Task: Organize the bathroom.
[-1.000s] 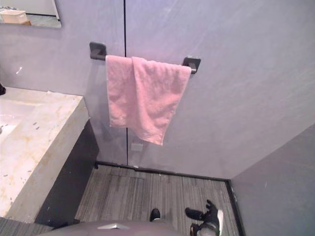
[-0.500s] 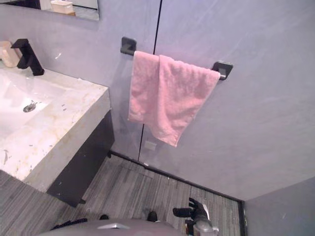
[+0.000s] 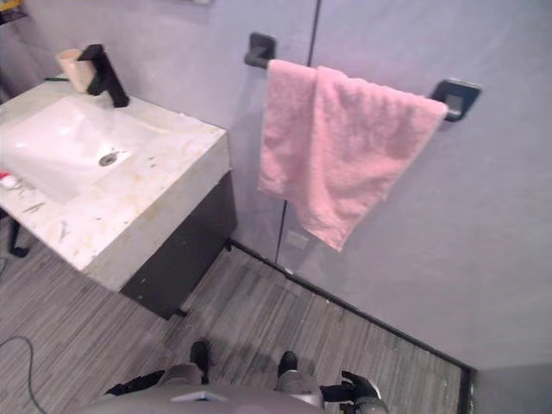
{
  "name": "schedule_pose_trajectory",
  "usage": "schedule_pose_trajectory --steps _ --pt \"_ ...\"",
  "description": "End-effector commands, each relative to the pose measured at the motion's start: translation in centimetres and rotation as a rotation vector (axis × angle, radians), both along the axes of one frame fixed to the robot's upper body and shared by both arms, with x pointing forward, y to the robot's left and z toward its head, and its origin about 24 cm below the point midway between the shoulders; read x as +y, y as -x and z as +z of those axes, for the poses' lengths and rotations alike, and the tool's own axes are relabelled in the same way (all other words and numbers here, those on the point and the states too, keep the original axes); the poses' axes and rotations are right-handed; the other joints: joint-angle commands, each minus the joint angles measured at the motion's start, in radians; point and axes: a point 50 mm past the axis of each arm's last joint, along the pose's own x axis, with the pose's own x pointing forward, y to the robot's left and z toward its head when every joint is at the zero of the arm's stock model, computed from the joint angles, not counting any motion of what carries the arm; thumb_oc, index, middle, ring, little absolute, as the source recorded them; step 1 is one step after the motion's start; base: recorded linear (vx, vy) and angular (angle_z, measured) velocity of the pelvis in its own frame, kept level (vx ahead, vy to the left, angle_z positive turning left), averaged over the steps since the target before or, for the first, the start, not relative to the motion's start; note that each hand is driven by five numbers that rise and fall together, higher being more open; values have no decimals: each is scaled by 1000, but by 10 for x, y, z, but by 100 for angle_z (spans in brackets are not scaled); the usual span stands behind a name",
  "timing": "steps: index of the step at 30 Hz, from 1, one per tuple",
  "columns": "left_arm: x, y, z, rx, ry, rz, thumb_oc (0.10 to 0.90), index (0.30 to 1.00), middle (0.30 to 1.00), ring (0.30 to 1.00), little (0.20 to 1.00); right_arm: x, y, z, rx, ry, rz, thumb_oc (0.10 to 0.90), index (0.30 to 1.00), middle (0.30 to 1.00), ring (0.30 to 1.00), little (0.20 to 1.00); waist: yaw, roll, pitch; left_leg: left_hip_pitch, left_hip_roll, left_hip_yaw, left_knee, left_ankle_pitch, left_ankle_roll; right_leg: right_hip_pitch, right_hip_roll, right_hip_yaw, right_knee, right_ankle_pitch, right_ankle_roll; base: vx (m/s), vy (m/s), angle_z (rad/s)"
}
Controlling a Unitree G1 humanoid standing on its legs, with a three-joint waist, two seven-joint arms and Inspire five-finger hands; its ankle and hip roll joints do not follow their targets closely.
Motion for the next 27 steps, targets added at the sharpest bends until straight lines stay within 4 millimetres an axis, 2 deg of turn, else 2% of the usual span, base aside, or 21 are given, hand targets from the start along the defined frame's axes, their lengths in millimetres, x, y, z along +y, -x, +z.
schedule_pose_trajectory --steps 1,3,5,6,9,11,12,13,15,18,19,21,22,25,27 --pt "0 5 -1 39 -9 -62 800 900 900 900 900 6 -39 6 -97 -54 -10 800 900 900 900 900 -5 -53 4 18 -68 30 -6 -52 38 -6 56 73 58 -124 21 -277 215 27" --pt "1 -6 1 30 -20 -74 800 900 900 900 900 4 -45 8 -109 -66 -15 800 900 900 900 900 -17 -57 -5 53 -39 30 35 -33 23 -26 42 50 55 -112 20 -277 232 29" --pt "1 -9 1 20 -22 -63 800 900 900 900 900 1 -47 9 -104 -74 -24 800 900 900 900 900 -21 -55 -6 76 -23 21 50 -35 10 -25 34 42 47 -101 25 -224 295 82" --pt "2 -12 2 8 -28 -50 800 900 900 900 900 0 -49 9 -94 -77 -21 800 900 900 900 900 -26 -54 -18 103 -23 8 33 -45 6 -45 15 37 47 -86 35 -253 431 95" --pt "4 -12 3 -8 -40 -67 800 900 900 900 900 -3 -54 11 -103 -56 -5 800 900 900 900 900 -35 -30 -19 163 -55 -17 -71 -108 22 -119 -17 57 99 -59 64 -160 380 35" --pt "11 -17 6 -41 -57 -93 800 900 900 900 900 -1 -62 13 -122 -45 7 800 900 900 900 900 -37 -5 -9 209 -77 -35 -203 -95 36 -174 -67 70 110 9 117 -217 447 42" --pt "12 -18 6 -48 -59 -98 800 900 900 900 900 -1 -63 14 -128 -40 20 800 900 900 900 900 -36 -3 -8 210 -82 -40 -214 -92 37 -179 -73 71 107 20 122 -319 450 53" --pt "14 -25 8 -71 -86 -175 800 900 900 900 900 1 -68 15 -141 -41 79 800 900 900 900 900 -28 -2 2 216 -111 -64 -272 -78 40 -210 -104 68 90 84 144 -253 292 42" --pt "19 -27 10 -73 -120 -209 800 900 900 900 900 4 -71 16 -161 -52 102 800 900 900 900 900 -29 -2 5 212 -125 -75 -300 -67 45 -222 -105 90 63 118 156 -245 225 42" --pt "27 -32 14 -78 -138 -197 800 900 900 900 900 7 -71 15 -172 -48 83 800 900 900 900 900 -47 8 1 185 -135 -113 -300 -47 53 -242 -68 165 57 109 152 -141 157 47" --pt "33 -39 17 -100 -153 -232 800 900 900 900 900 8 -70 14 -171 -53 61 800 900 900 900 900 -59 19 -4 169 -136 -133 -300 -31 62 -251 -20 224 104 68 138 -148 205 68" --pt "34 -43 19 -117 -163 -261 800 900 900 900 900 8 -69 14 -164 -52 65 800 900 900 900 900 -68 31 -9 151 -137 -142 -300 -13 69 -245 30 264 143 15 126 -121 146 62" --pt "33 -48 20 -132 -165 -267 800 900 900 900 900 9 -66 13 -157 -53 68 800 900 900 900 900 -75 38 -20 131 -140 -148 -300 0 75 -229 69 284 160 -31 112 -105 106 63" --pt "29 -57 21 -149 -165 -264 800 900 900 900 900 12 -58 9 -123 -60 70 800 900 900 900 900 -82 45 -41 98 -142 -136 -300 19 83 -170 135 293 175 -118 74 -84 65 64" --pt "25 -58 20 -146 -166 -276 800 900 900 900 900 14 -54 7 -107 -65 50 800 900 900 900 900 -77 39 -53 77 -146 -117 -300 30 78 -126 150 295 135 -129 62 -75 2 53"
